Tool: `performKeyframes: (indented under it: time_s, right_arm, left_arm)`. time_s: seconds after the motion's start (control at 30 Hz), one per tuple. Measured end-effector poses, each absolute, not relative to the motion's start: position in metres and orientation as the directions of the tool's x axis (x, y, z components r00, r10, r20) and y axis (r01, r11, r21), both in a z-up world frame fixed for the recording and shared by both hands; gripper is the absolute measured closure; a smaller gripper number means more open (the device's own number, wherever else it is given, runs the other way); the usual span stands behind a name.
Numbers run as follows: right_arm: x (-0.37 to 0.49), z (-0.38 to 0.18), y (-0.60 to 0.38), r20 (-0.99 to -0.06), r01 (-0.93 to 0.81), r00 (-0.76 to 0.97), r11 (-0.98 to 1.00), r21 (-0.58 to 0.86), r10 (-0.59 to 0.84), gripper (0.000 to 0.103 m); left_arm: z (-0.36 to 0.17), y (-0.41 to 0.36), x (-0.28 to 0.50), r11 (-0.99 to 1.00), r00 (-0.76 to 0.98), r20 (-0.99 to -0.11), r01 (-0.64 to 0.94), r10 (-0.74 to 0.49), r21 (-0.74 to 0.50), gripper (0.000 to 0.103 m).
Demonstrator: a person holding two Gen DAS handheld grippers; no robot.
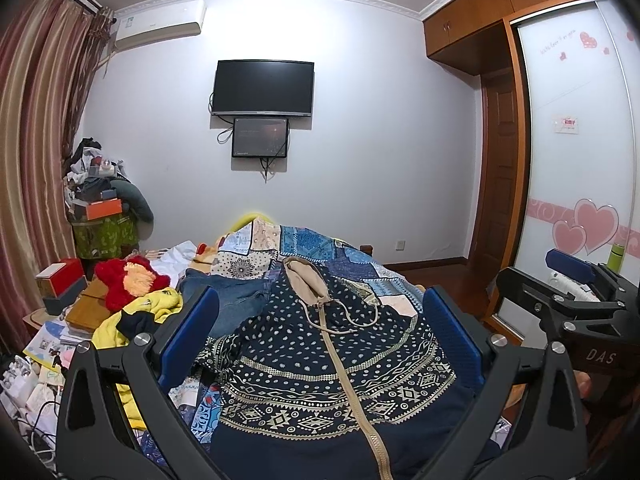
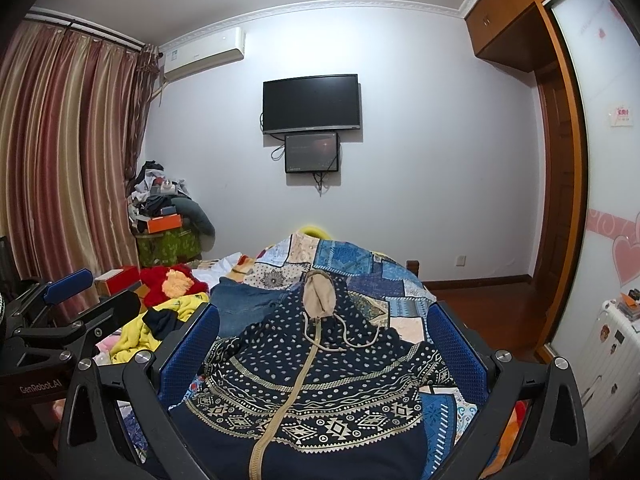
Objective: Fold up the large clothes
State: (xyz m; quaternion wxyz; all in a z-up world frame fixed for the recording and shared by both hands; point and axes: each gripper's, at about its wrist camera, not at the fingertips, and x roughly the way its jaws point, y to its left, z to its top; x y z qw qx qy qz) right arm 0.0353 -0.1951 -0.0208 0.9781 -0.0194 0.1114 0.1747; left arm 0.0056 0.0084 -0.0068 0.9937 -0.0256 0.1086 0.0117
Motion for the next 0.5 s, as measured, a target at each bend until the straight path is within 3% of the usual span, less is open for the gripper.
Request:
performKeyframes:
  time_s: [0.5]
  right_arm:
    - [0.0395, -0.0231, -0.1960, -0.231, -0.346, 0.912, 0.938, 0.008, 0.338, 0.000]
  left_arm:
    - [-0.0069, 0.0097, 0.0078, 0.998, 0.974, -0.226, -0.026, 0.012, -0.057, 0.000]
